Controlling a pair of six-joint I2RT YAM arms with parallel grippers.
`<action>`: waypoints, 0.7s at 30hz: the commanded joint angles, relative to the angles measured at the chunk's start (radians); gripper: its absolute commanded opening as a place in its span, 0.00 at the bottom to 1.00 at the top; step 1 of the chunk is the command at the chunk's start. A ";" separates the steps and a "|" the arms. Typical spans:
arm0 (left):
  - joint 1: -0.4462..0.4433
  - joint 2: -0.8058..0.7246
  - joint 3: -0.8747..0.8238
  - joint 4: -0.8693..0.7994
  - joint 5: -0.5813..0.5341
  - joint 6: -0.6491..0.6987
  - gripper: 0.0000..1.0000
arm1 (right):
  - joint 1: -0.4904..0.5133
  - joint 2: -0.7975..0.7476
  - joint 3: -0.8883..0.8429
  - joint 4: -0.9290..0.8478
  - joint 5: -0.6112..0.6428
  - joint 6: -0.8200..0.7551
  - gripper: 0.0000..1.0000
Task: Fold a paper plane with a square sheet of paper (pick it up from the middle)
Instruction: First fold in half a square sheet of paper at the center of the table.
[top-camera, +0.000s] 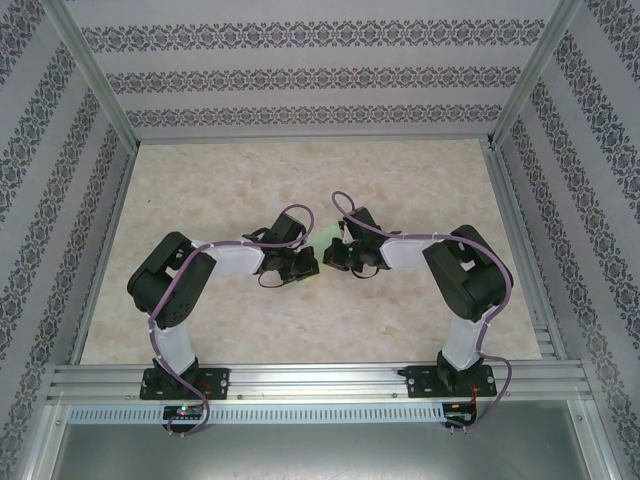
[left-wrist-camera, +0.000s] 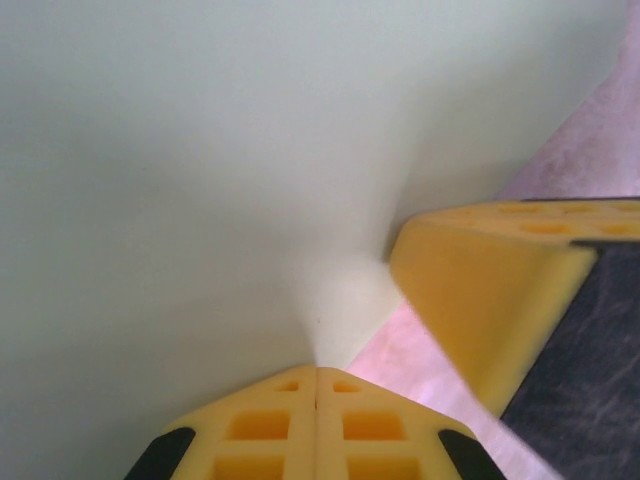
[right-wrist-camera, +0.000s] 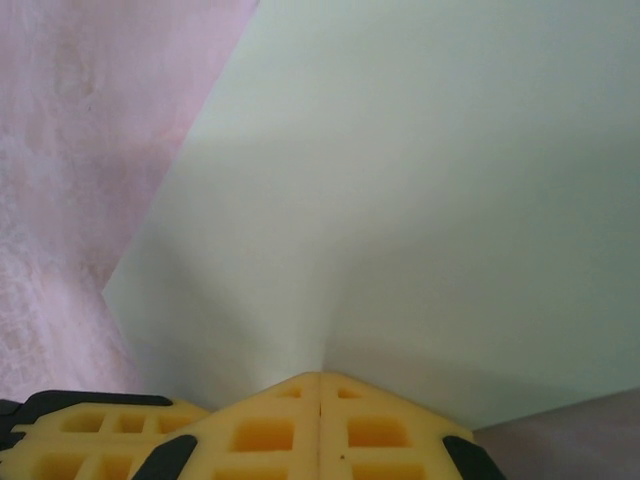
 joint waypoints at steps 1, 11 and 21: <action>-0.012 0.020 -0.001 -0.167 -0.056 0.002 0.00 | -0.044 0.022 0.001 -0.010 0.006 -0.046 0.00; -0.012 0.018 -0.025 -0.212 -0.076 -0.005 0.00 | -0.191 0.060 0.001 -0.007 0.010 -0.105 0.00; -0.012 0.024 -0.020 -0.207 -0.068 0.001 0.00 | -0.185 -0.024 0.027 0.016 0.010 -0.122 0.00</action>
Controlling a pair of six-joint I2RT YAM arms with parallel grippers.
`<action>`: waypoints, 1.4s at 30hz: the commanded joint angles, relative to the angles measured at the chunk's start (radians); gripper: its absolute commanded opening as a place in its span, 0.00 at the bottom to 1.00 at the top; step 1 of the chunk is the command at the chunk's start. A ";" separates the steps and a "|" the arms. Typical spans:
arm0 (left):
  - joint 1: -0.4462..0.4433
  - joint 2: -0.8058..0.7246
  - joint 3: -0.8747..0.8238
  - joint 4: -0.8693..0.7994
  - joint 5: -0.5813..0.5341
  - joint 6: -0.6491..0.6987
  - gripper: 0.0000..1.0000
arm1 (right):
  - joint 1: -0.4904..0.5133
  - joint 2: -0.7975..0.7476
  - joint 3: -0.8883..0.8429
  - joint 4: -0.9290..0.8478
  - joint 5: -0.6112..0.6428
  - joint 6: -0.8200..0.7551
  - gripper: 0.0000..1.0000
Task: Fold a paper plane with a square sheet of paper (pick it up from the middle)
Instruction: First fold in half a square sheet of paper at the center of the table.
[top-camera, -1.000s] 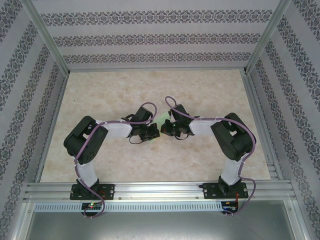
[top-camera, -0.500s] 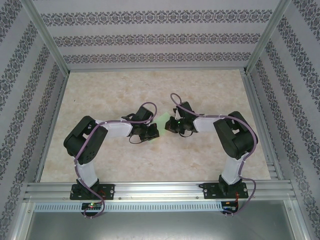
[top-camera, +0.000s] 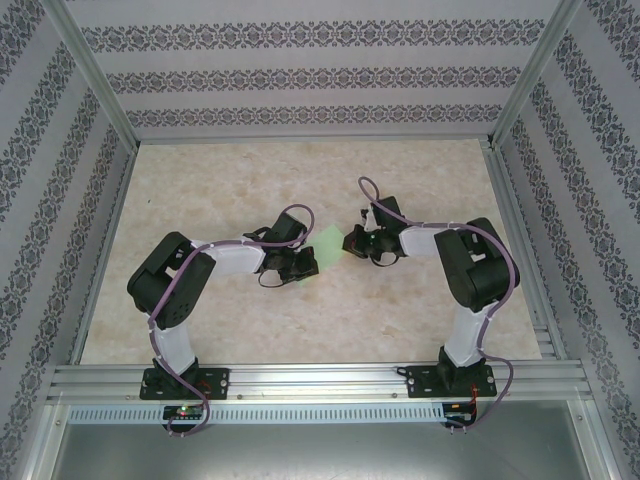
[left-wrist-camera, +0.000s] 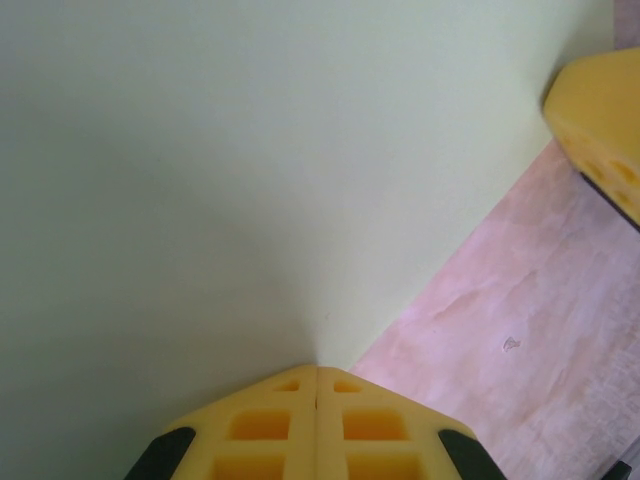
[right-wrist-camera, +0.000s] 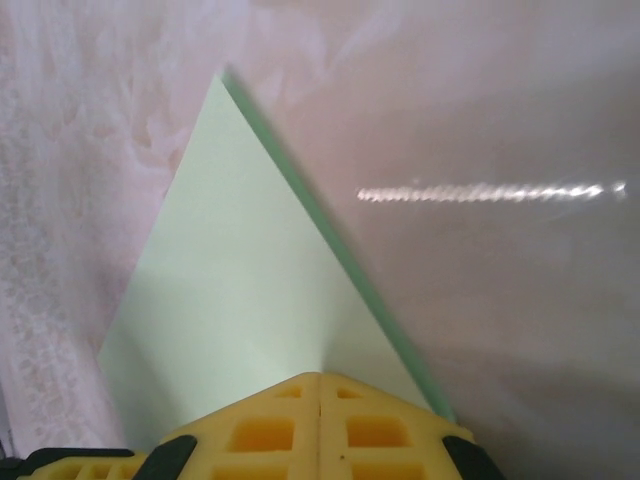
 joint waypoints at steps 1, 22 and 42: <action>-0.007 0.024 -0.032 -0.170 -0.049 0.001 0.00 | 0.016 -0.067 0.009 0.012 0.099 -0.037 0.00; -0.007 0.026 -0.040 -0.172 -0.050 -0.001 0.00 | 0.068 0.052 -0.004 0.007 0.065 -0.014 0.00; -0.007 0.024 -0.005 -0.155 -0.025 0.022 0.00 | 0.030 -0.176 -0.014 -0.047 0.032 -0.031 0.00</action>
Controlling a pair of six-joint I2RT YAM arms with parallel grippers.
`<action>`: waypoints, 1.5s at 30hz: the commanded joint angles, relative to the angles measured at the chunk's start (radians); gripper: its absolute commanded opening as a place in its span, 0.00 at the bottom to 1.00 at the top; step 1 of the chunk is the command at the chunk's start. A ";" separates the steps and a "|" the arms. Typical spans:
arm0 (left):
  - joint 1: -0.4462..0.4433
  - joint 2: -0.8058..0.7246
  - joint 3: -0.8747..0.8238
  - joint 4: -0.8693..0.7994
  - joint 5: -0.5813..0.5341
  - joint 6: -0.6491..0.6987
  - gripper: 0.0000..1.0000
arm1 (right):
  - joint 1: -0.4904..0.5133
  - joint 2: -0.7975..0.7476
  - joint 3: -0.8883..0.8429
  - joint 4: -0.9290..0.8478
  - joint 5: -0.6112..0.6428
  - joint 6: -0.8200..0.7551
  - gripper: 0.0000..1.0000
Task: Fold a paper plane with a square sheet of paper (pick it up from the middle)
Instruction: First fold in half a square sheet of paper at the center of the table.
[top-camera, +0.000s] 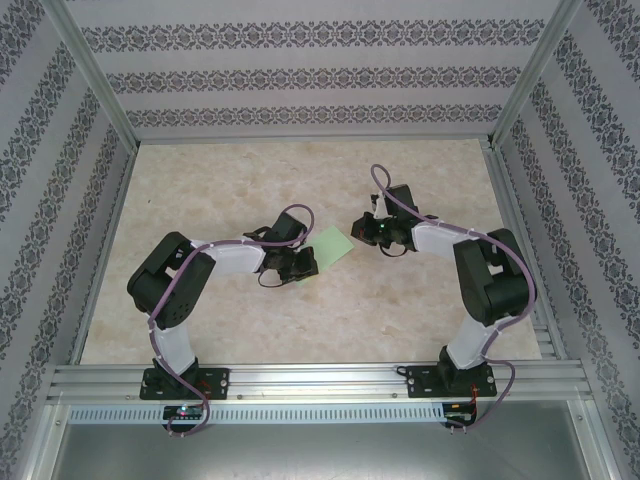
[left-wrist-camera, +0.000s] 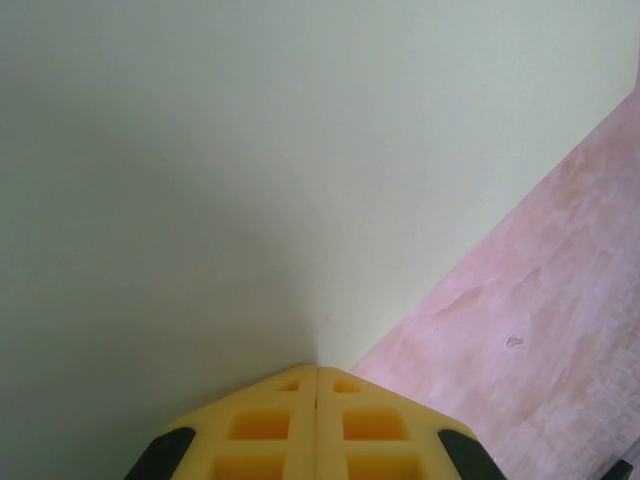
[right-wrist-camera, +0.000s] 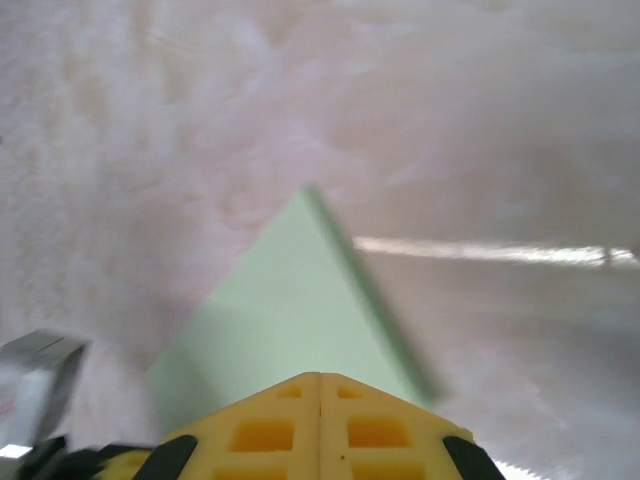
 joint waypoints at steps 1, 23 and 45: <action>-0.008 0.026 -0.009 -0.139 -0.027 0.026 0.00 | 0.076 -0.028 -0.037 0.026 0.021 0.040 0.00; -0.005 -0.022 0.043 0.053 0.062 0.184 0.05 | 0.163 0.205 0.040 -0.030 0.025 0.058 0.00; 0.060 0.074 -0.038 0.047 0.131 0.458 0.00 | 0.159 0.237 0.064 -0.137 0.051 -0.002 0.00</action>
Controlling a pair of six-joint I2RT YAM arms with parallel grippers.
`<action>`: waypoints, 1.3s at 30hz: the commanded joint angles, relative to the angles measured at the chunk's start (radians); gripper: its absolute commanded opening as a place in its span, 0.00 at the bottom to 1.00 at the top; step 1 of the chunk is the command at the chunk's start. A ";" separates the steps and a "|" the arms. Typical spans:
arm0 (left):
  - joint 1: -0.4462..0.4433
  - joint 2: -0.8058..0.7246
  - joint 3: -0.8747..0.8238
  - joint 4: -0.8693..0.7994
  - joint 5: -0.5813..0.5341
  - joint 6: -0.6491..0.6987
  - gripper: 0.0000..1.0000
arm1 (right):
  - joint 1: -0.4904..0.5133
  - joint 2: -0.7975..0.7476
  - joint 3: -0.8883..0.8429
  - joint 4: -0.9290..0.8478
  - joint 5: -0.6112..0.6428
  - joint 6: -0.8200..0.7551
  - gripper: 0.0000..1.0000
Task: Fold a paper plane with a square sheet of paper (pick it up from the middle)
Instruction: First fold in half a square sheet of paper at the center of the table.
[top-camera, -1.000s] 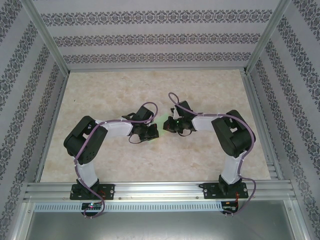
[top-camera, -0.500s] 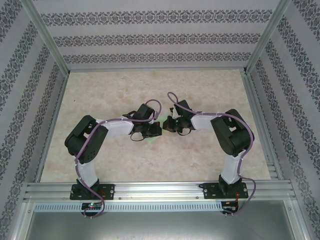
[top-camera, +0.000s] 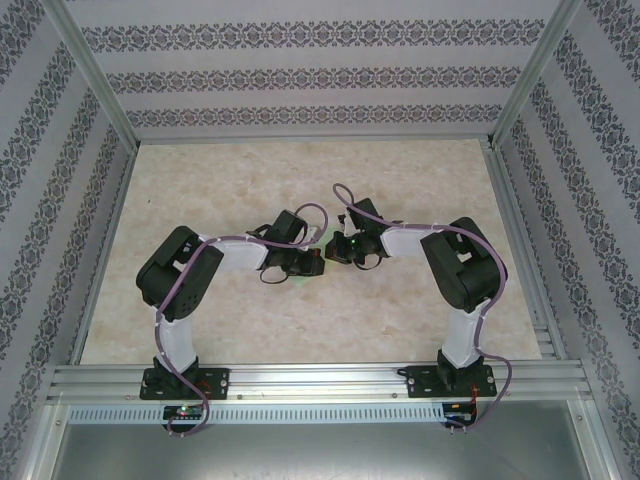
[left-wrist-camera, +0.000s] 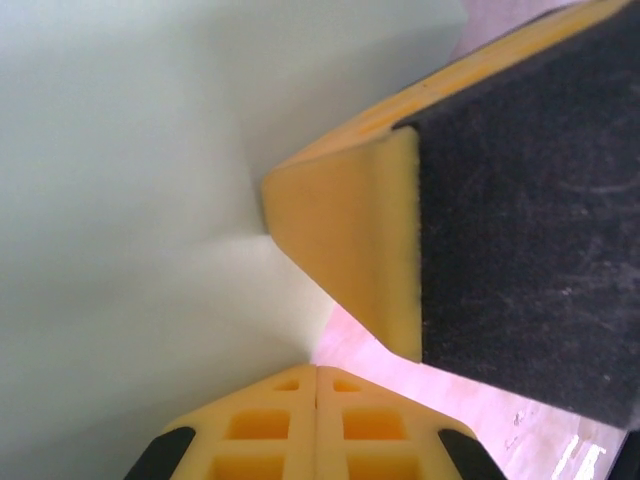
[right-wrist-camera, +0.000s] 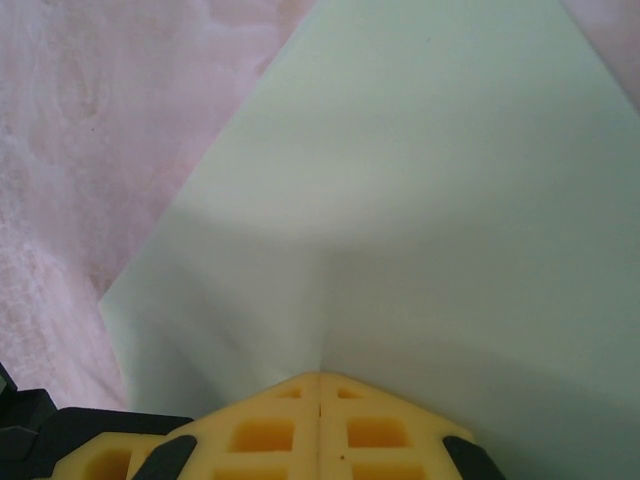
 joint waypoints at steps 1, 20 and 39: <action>0.035 0.006 -0.062 -0.068 -0.008 0.090 0.00 | -0.012 0.053 -0.006 -0.106 0.062 -0.040 0.00; 0.090 -0.117 -0.269 -0.066 0.012 0.097 0.00 | -0.043 0.099 -0.014 -0.188 0.118 -0.087 0.00; 0.147 -0.254 -0.418 -0.056 0.013 0.059 0.00 | -0.060 0.100 -0.006 -0.201 0.125 -0.106 0.00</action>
